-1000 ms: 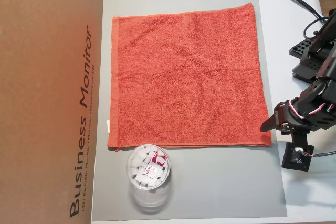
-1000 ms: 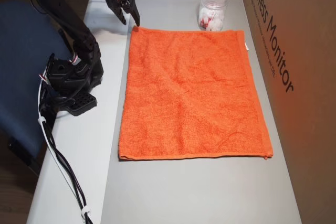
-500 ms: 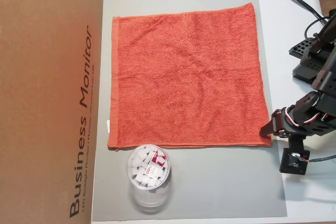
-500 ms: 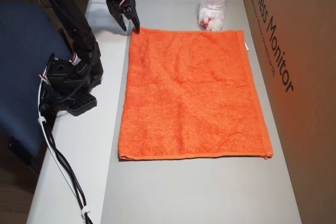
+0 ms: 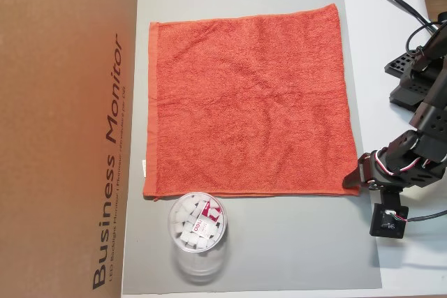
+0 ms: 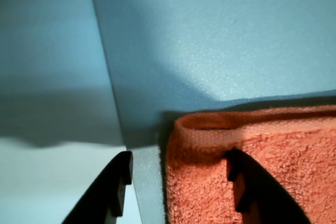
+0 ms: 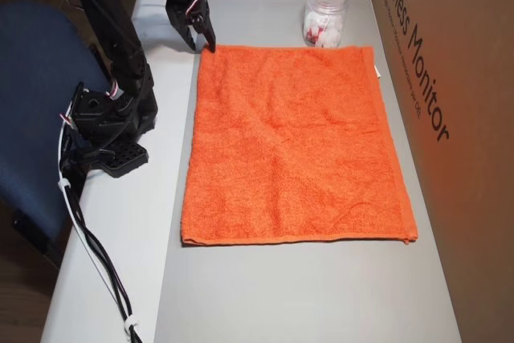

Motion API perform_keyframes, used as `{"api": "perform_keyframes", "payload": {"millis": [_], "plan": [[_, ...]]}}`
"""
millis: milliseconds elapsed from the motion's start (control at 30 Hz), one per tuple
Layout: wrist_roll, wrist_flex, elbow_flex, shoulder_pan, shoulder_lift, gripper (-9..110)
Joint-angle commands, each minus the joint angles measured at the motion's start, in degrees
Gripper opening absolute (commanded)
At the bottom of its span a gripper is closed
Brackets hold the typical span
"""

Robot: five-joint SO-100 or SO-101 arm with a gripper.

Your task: Fold the blanket.

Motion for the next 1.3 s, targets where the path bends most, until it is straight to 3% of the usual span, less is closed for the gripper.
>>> {"api": "perform_keyframes", "payload": {"millis": [0,633,900,1267], "plan": [[0.44,-0.53,-1.58,0.35,-0.18,18],[0.44,-0.79,-0.18,4.04,-0.18,18],[0.44,-8.35,3.34,4.04,-0.26,18],[0.44,-8.44,3.43,4.13,-2.64,18]]}}
